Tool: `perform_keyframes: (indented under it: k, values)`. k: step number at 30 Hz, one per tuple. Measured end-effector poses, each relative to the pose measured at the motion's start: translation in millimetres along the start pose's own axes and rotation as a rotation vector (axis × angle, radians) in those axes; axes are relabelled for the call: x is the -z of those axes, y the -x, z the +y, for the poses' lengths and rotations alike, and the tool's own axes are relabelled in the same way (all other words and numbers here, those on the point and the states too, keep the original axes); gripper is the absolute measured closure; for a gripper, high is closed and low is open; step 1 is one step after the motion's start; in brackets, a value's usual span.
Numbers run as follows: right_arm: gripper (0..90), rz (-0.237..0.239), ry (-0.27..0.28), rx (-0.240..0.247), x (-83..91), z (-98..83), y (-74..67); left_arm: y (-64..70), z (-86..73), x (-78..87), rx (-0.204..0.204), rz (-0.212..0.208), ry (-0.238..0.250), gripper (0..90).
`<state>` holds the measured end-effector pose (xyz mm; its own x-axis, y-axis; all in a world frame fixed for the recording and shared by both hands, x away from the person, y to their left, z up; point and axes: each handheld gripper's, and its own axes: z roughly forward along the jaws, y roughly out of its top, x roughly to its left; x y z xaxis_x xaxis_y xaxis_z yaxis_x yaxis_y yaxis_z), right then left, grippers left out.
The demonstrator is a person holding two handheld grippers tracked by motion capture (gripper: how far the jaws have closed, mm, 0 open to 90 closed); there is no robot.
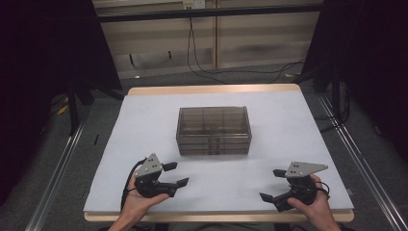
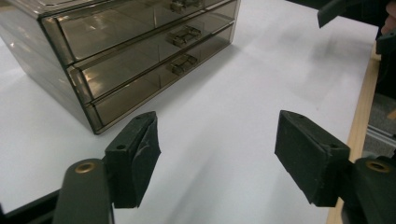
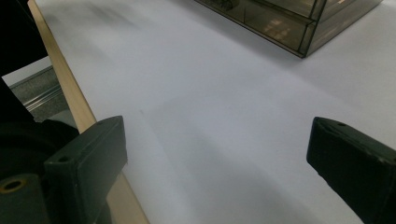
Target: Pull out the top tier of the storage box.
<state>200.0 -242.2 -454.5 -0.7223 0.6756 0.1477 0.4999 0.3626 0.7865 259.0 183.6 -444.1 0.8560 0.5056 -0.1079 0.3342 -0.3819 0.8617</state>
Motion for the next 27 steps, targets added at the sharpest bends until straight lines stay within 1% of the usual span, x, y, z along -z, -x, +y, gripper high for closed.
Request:
perform_keyframes:
  k: [1,2,3,4,5,8,9,10,11,12,14,15,16,17,18,19,20,21,22,24,25,26,27]
  values:
    - [5.0,-0.001,0.0,0.0,0.1,0.0,0.2,1.5,0.3,0.7,-0.019,0.005,-0.005,31.1]
    - [5.0,-0.001,0.0,0.0,0.0,0.1,0.2,2.0,0.2,0.9,-0.019,0.001,-0.008,31.5]
    - [5.1,-0.002,0.0,0.0,-0.1,0.1,0.1,2.7,0.0,1.0,-0.029,0.006,-0.01,31.5]
    - [5.0,-0.003,-0.001,-0.001,-0.4,0.3,0.1,4.3,0.0,0.6,-0.028,0.01,-0.008,31.4]
    - [5.0,-0.003,-0.002,-0.002,-0.6,0.4,-0.1,4.3,0.2,0.6,-0.047,0.008,-0.017,31.4]
    - [5.0,-0.003,-0.001,-0.002,-1.0,0.4,-0.2,6.4,1.5,-0.4,-0.05,0.008,-0.018,31.2]
    - [5.0,-0.003,-0.002,-0.001,-1.1,0.4,-0.2,8.2,2.5,-1.1,-0.064,0.019,-0.02,31.6]
    - [5.1,-0.003,-0.002,-0.001,-1.1,0.4,-0.2,9.4,3.2,-1.7,-0.061,0.018,-0.025,32.2]
    - [5.1,-0.003,-0.002,-0.002,-1.1,0.4,-0.2,10.7,3.8,-2.8,-0.07,0.022,-0.022,33.5]
    - [5.1,-0.003,-0.002,-0.001,-1.1,0.3,-0.2,12.2,5.0,-2.5,-0.088,0.038,-0.035,34.5]
    - [5.0,-0.003,-0.002,0.001,-1.3,0.3,-0.1,15.4,6.7,-3.6,-0.12,0.033,-0.034,36.1]
    - [5.0,-0.003,-0.002,0.001,-1.3,0.3,-0.1,15.4,6.7,-3.6,-0.12,0.033,-0.034,35.2]
    - [5.0,-0.004,-0.002,0.002,-1.6,0.3,-0.2,19.6,7.7,-5.6,-0.161,0.045,-0.047,34.5]
    - [5.0,-0.004,-0.003,0.004,-1.7,0.2,-0.3,21.4,8.2,-6.7,-0.185,0.042,-0.056,34.4]
    - [5.0,-0.004,-0.003,0.004,-1.7,0.2,-0.3,21.4,8.2,-6.7,-0.185,0.042,-0.056,34.4]
    - [5.1,-0.003,-0.005,0.002,-1.8,0.3,-0.8,25.7,9.0,-9.4,-0.23,0.062,-0.061,34.4]
    - [5.0,-0.003,-0.005,0.001,-1.8,0.3,-0.8,27.6,10.0,-10.6,-0.248,0.066,-0.063,34.4]
    - [5.1,-0.003,-0.005,0.001,-1.9,0.3,-0.7,27.6,10.0,-10.6,-0.248,0.066,-0.063,34.4]
    - [5.0,-0.003,-0.005,0.001,-2.0,0.3,-0.5,29.6,12.3,-11.6,-0.265,0.077,-0.057,34.4]
    - [5.1,-0.001,-0.007,0.001,-2.3,0.4,-0.3,30.4,12.9,-13.5,-0.276,0.088,-0.051,34.4]
    - [5.0,0.0,-0.008,0.002,-2.6,0.5,-0.4,30.9,13.3,-15.6,-0.289,0.098,-0.065,34.7]
    - [5.0,0.0,-0.008,0.002,-2.6,0.5,-0.4,30.9,13.3,-15.6,-0.289,0.098,-0.065,35.6]
    - [5.1,0.0,-0.01,0.005,-3.2,0.5,-0.4,31.0,13.6,-16.9,-0.309,0.104,-0.069,35.6]
